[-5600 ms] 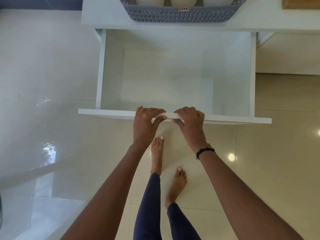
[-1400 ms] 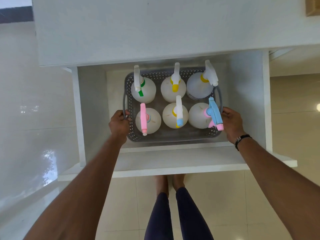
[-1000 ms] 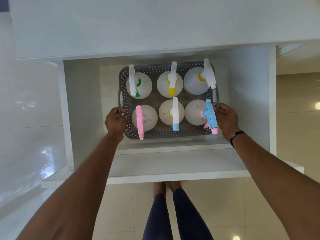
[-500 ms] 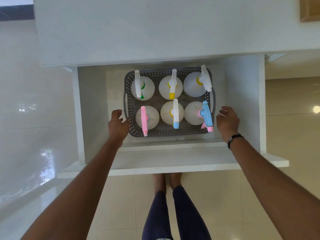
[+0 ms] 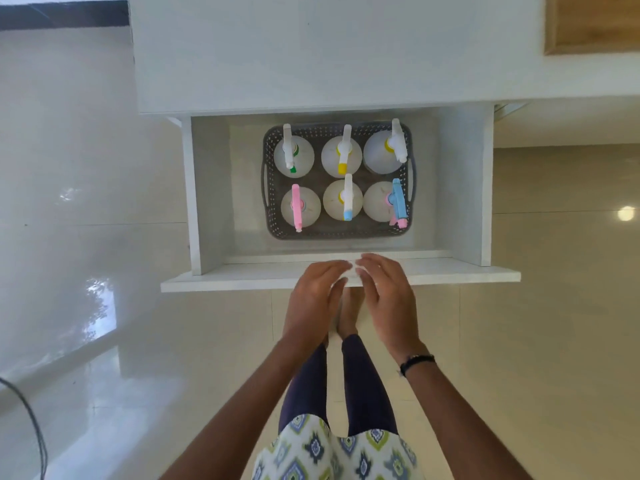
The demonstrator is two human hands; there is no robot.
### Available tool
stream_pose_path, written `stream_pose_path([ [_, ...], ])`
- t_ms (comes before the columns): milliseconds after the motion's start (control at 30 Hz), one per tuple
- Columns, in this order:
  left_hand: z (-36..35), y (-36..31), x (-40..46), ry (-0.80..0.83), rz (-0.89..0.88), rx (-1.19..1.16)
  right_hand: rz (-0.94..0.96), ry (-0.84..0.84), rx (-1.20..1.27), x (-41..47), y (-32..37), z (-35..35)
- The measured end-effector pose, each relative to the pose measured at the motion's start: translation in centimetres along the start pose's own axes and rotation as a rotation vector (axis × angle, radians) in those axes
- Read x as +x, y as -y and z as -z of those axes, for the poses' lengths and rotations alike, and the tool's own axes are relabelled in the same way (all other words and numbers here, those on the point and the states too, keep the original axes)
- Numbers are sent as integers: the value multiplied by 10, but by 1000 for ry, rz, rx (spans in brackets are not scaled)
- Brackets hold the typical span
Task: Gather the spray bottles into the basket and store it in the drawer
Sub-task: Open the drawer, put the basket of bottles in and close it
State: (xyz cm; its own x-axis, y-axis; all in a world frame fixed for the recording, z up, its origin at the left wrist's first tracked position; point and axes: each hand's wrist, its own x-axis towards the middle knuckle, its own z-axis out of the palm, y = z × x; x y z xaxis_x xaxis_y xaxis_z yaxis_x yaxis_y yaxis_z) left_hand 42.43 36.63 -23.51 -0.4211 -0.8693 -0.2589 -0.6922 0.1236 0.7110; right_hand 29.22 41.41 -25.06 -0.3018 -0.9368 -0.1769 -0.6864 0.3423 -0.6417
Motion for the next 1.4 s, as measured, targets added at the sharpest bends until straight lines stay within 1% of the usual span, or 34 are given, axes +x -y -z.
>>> stream_pose_path([
  [133,-10,12,-12,11,-32,111,150,54,-78,-9,-16,0],
  [300,-9,21,-6,37,-103,202,282,120,-92,3,-25,10],
  [400,-8,21,-5,33,-121,221,342,127,-132,7,-25,13],
  [567,-6,17,7,-20,-108,192,348,106,-154,16,-22,13],
  [867,6,11,56,-122,-109,167,346,64,-131,65,-18,13],
  [1133,19,12,105,-203,-168,170,416,-9,-126,118,-14,15],
  [1367,31,10,146,-249,-246,184,488,-73,-163,164,-12,16],
  [1400,32,10,151,-260,-266,212,508,-80,-198,169,-11,15],
])
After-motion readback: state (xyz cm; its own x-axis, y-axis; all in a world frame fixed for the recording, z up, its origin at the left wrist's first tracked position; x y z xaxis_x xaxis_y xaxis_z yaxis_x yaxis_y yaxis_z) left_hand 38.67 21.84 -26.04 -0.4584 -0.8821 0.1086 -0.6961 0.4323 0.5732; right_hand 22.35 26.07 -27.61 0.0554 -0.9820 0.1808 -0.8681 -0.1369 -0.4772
